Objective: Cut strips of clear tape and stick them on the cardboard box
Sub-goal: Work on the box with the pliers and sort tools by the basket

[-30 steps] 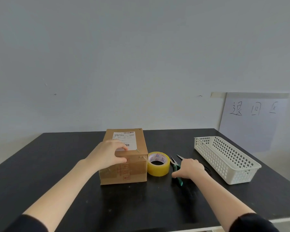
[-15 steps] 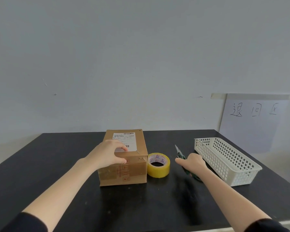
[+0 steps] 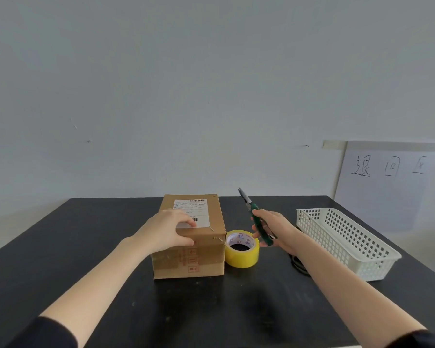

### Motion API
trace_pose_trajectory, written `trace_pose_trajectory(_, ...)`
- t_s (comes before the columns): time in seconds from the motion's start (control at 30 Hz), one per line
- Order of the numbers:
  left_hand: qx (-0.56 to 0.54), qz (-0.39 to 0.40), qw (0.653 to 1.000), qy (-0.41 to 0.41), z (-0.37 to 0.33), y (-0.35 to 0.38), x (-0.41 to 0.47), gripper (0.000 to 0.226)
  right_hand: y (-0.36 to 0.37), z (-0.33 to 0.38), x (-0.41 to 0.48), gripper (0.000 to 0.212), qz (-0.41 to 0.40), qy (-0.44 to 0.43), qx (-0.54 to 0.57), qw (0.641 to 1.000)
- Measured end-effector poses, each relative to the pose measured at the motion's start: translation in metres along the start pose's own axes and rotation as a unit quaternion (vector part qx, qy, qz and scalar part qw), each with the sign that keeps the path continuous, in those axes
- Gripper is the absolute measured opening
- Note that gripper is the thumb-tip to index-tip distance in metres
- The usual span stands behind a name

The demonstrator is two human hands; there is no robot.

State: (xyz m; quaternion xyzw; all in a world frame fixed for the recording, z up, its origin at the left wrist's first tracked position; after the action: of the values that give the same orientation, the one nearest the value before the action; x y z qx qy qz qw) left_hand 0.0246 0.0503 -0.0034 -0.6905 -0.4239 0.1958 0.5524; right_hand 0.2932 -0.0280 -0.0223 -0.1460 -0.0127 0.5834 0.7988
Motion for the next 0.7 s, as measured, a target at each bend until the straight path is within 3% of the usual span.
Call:
trace_pose_trajectory(0.17, 0.002, -0.004, 1.000, 0.003, 0.000, 0.000, -0.001, 0.041, -0.001, 0.023, -0.010, 0.025, 0.047, -0.128, -0.152, 0.979)
trace_pose_trajectory(0.33, 0.003, -0.006, 1.000, 0.004, -0.001, 0.000, -0.002, 0.041, -0.003, 0.039, -0.015, 0.030, 0.104, -0.198, -0.343, 0.912)
trace_pose_trajectory(0.7, 0.006, -0.012, 1.000, 0.003, -0.001, 0.001, -0.002, 0.042, 0.002, 0.051, -0.016, 0.034, 0.109, -0.221, -0.395, 0.885)
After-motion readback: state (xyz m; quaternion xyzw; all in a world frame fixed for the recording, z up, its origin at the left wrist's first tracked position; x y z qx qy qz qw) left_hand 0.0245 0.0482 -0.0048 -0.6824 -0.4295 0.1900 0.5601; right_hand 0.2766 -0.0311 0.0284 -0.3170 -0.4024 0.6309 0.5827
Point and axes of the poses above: each hand's wrist, its own x-axis towards the middle knuckle, its own y-axis out of the palm, z = x × y, the point moved 4 cm from there along x, towards the middle knuckle, and after that the axes turned 3 degrees about -y, right-handed, at the moved point
